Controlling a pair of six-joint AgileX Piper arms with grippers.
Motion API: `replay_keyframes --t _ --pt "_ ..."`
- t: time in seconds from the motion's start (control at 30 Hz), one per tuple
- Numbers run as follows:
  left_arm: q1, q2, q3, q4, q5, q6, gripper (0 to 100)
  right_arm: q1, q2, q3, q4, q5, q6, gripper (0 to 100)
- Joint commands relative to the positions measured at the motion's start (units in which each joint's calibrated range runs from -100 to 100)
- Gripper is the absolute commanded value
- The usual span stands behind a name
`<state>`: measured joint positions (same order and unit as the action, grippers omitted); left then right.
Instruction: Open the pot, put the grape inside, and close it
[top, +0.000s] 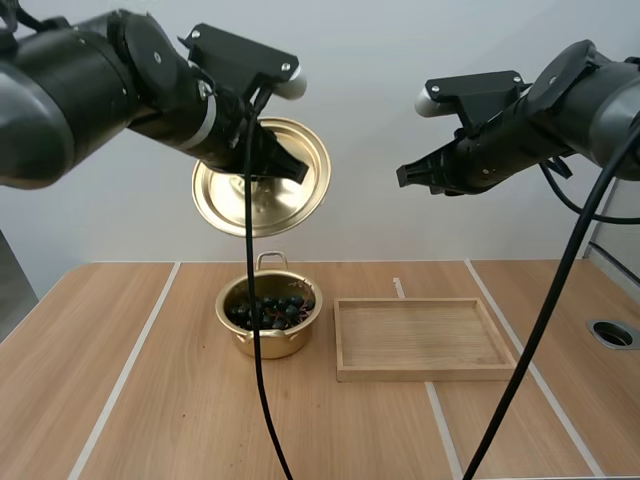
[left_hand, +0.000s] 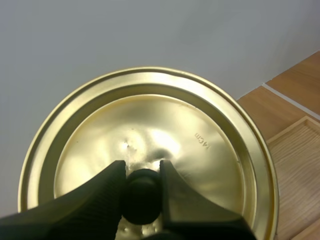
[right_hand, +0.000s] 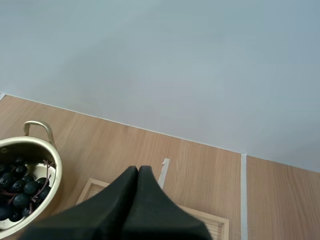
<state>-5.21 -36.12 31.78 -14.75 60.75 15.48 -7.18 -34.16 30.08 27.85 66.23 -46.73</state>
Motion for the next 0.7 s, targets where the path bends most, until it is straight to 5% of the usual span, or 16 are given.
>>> replay_keyframes --t 0.0,0.67 --pt "-0.03 0.0 4.0 -0.4 -7.1 0.1 0 -0.3 -1.2 0.0 0.6 -1.0 1.2 0" --pt "-0.03 14.2 13.1 -0.8 -20.2 2.2 0 -0.3 -3.9 0.0 0.6 1.8 1.3 0"
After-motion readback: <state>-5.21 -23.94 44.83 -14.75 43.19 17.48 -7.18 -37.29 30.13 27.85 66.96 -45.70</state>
